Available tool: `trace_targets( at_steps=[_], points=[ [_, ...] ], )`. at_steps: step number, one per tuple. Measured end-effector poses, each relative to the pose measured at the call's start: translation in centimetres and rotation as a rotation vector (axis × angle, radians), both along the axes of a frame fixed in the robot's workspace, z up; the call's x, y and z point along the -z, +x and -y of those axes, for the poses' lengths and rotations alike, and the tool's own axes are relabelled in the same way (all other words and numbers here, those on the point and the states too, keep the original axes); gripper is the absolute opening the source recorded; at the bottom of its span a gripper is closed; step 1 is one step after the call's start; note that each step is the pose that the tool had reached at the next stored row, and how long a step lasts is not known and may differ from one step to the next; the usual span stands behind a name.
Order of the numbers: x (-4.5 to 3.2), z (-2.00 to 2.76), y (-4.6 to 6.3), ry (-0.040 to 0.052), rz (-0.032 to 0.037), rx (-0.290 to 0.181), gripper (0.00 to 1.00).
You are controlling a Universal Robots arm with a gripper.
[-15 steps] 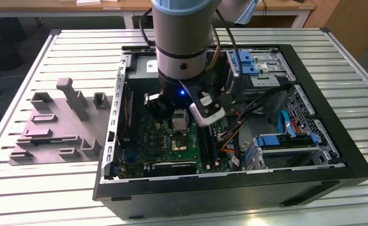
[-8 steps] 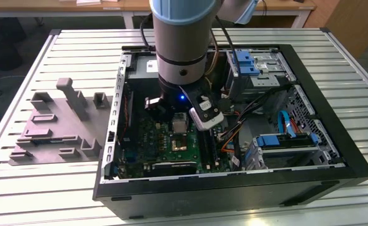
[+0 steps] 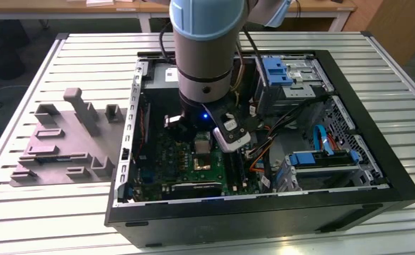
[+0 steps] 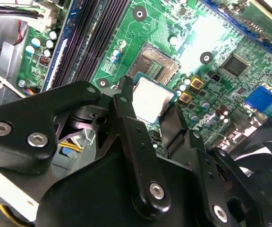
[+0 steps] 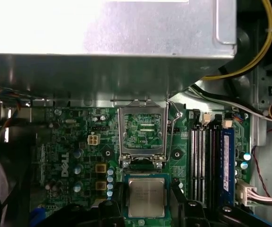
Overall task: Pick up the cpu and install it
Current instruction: 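Place the cpu into insertion slot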
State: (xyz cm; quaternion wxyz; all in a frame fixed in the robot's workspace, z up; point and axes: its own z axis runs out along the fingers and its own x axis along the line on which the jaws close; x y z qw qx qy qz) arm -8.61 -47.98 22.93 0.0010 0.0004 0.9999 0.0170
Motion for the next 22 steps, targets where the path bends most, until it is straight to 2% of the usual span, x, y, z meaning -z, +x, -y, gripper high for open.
trace_targets(
  at_steps=[8,16,22],
  points=[
    [0.77,0.00,0.00,-0.0001,0.0000,0.000,0.47],
    [0.98,0.02,0.00,0.0003,0.0002,0.000,0.47],
    [1.06,0.26,0.00,-0.0007,0.0000,0.000,0.47]
  ],
)
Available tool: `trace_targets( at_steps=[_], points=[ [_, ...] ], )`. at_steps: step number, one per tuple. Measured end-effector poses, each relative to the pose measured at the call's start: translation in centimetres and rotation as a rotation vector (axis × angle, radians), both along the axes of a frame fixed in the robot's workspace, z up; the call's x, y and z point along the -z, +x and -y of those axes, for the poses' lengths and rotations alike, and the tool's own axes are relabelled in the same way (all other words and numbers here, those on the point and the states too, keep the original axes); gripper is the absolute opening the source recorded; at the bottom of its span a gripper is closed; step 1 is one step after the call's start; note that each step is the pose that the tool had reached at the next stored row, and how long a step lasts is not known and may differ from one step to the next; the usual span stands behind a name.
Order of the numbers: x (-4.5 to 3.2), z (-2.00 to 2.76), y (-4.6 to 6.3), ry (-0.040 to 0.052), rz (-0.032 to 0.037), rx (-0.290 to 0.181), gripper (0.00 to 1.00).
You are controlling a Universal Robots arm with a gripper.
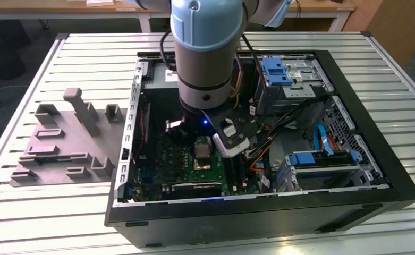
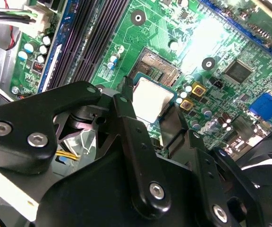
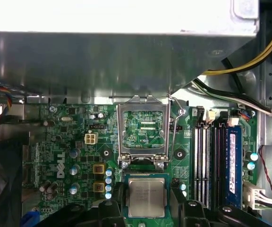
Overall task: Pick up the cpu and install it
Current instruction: 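Place the cpu into insertion slot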
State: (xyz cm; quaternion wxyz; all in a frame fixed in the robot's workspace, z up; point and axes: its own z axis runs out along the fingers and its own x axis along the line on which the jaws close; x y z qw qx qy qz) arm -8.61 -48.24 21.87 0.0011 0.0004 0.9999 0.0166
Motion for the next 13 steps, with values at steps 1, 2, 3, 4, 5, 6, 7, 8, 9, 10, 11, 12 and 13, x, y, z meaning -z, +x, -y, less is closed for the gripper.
trace_targets(
  at_steps=[1,2,3,4,5,6,7,8,9,10,11,12,13],
  points=[
    [0.01,0.03,0.0,-0.0012,0.0000,0.000,0.47],
    [0.02,0.06,0.0,-0.0031,0.0000,0.000,0.47],
    [0.02,0.11,0.0,-0.0055,-0.0001,0.000,0.47],
    [0.03,0.15,0.0,-0.0075,0.0000,0.000,0.47],
    [0.05,0.20,0.0,-0.0091,-0.0001,0.000,0.47],
    [0.08,0.23,0.0,-0.0099,-0.0001,0.000,0.47],
    [0.17,0.25,0.0,-0.0100,0.0000,0.000,0.47],
    [0.29,0.27,0.0,-0.0100,0.0000,0.000,0.47],
    [0.43,0.28,0.0,-0.0102,-0.0001,0.000,0.47],
    [0.59,0.29,0.0,-0.0101,-0.0002,0.000,0.47],
    [0.77,0.29,0.0,-0.0101,-0.0002,0.000,0.47],
    [0.95,0.29,0.0,-0.0100,-0.0003,0.000,0.47],
    [1.10,0.30,0.0,-0.0101,-0.0005,0.000,0.47]
  ],
)
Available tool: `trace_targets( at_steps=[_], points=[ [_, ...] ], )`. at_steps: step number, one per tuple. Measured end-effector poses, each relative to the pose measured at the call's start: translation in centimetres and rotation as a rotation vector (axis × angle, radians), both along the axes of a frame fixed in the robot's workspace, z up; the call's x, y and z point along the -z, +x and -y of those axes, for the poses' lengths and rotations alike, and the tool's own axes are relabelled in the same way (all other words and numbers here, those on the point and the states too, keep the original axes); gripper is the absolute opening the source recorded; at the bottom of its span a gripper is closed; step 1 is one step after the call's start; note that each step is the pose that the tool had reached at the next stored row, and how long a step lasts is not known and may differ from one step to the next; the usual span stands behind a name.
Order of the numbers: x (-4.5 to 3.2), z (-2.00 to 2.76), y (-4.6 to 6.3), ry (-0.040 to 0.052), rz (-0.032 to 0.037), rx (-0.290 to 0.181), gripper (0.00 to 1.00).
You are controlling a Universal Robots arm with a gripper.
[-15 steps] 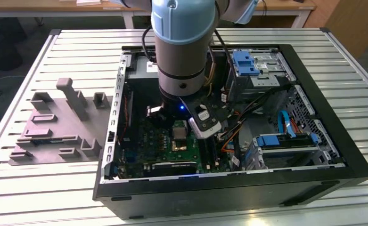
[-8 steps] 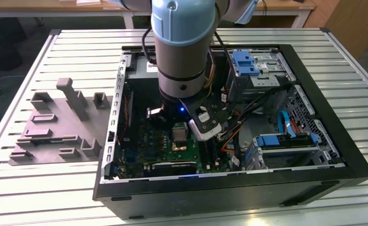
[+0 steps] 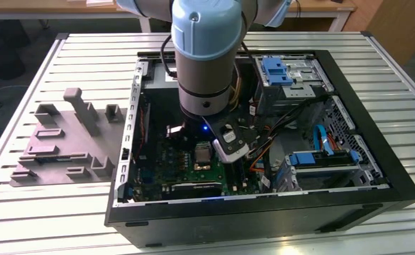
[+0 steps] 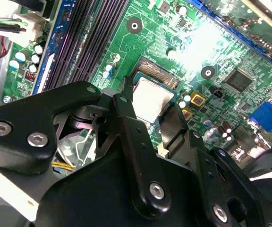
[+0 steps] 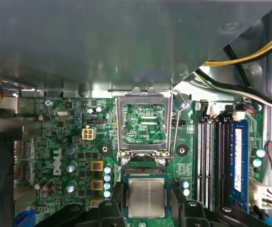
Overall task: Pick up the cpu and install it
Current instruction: 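Place the cpu into insertion slot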
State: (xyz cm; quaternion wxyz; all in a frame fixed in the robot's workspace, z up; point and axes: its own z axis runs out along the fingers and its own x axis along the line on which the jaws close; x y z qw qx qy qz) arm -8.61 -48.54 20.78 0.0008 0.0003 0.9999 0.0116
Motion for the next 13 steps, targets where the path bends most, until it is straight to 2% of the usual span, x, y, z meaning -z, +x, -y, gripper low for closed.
trace_targets(
  at_steps=[13],
  points=[
    [0.83,0.15,-0.03,-0.0002,-0.0004,-0.002,0.47]
  ],
)
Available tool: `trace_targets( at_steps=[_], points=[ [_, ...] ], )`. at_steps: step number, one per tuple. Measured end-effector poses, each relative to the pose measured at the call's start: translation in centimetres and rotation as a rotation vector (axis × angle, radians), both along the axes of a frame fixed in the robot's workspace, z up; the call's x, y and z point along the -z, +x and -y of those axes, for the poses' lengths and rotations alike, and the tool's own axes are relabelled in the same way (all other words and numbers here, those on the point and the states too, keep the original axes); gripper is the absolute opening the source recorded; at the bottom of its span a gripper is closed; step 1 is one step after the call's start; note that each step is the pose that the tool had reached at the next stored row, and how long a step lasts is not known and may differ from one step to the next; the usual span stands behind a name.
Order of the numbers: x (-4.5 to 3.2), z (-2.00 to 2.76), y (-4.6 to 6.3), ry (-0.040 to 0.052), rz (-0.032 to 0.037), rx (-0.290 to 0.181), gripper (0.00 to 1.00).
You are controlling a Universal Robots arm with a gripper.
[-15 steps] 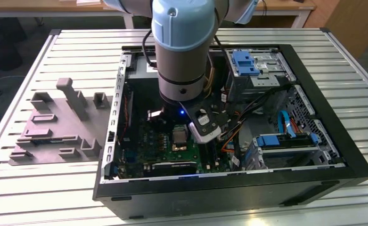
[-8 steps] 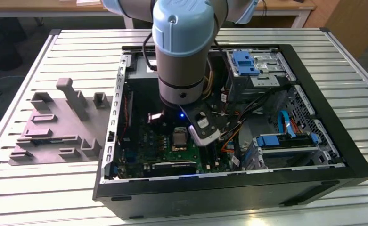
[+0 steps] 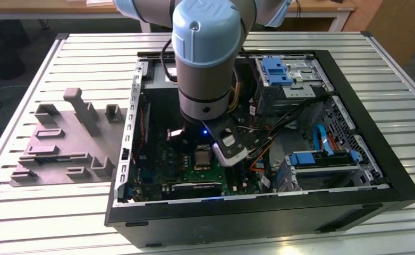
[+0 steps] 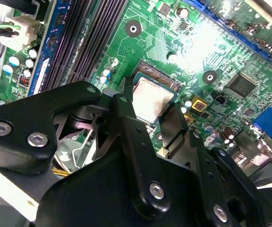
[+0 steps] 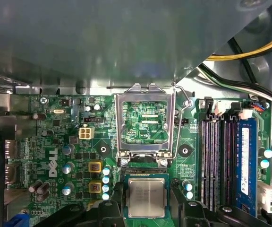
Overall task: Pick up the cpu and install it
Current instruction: 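Place the cpu into insertion slot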
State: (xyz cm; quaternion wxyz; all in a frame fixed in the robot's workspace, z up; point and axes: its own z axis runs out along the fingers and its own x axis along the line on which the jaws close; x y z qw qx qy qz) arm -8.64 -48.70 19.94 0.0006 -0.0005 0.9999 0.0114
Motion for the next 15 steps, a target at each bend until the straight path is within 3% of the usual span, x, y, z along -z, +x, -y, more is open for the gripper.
trace_targets(
  at_steps=[15],
  points=[
    [0.51,0.08,-0.17,0.0001,0.0000,-0.006,0.47]
  ],
)
